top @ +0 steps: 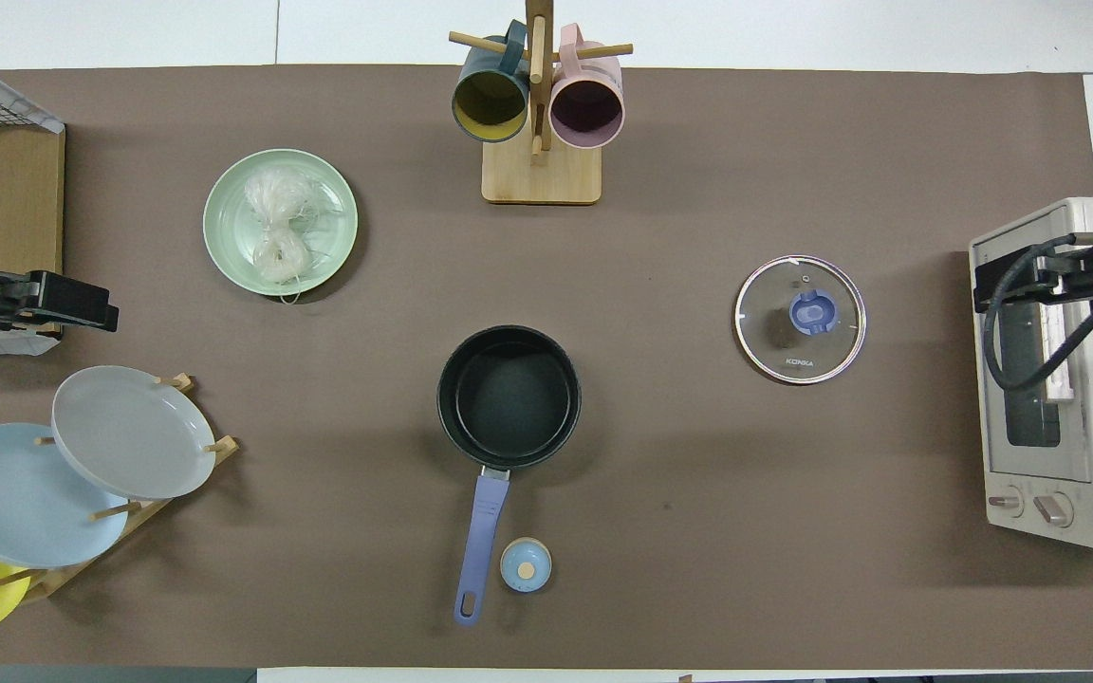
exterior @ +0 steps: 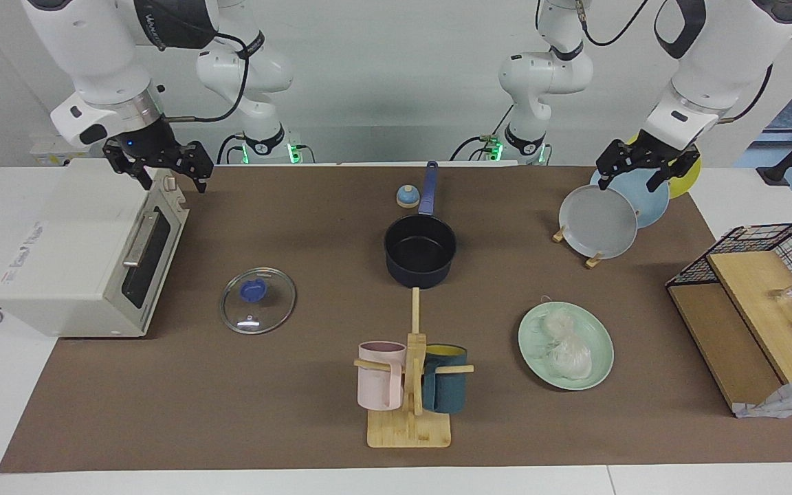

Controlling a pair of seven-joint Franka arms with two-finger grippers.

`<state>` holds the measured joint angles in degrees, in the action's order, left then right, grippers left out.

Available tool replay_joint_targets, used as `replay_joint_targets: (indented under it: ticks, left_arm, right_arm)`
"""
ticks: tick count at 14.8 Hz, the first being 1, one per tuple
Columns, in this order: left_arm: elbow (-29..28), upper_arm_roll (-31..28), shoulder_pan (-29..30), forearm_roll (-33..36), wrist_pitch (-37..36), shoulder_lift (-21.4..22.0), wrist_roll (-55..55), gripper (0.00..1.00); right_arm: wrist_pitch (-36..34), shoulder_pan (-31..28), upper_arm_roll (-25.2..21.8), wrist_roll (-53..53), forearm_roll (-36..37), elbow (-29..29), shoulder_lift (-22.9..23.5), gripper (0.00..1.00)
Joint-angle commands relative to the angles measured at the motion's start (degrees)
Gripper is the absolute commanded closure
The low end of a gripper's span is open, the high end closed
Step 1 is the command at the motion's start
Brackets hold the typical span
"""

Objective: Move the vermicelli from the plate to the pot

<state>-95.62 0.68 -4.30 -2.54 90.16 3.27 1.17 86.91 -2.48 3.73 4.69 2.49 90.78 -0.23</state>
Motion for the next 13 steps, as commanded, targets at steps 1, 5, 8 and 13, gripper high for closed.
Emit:
replay_joint_targets:
  ticks: [1,5,8,13]
  left_arm:
    - [-0.27,0.02,-0.18,-0.36,1.07,0.25,0.67,0.00]
    - [0.43,0.47,-0.54,-0.36,2.39,-1.60,0.67,0.00]
    - [0.95,0.47,-0.62,-0.36,2.65,-2.39,0.67,0.00]
    - [0.69,0.55,-0.62,-0.36,2.92,-2.48,0.67,0.00]
  right_arm:
    - [-0.16,0.01,-0.04,-1.44,-1.43,-0.79,0.40,0.00]
    - [1.42,0.01,0.05,-1.27,-1.52,-0.61,0.49,0.00]
    - [1.95,-0.25,0.05,-1.44,-1.52,-0.96,1.89,0.00]
    - [11.15,0.10,1.81,-1.18,-3.80,1.23,6.54,0.00]
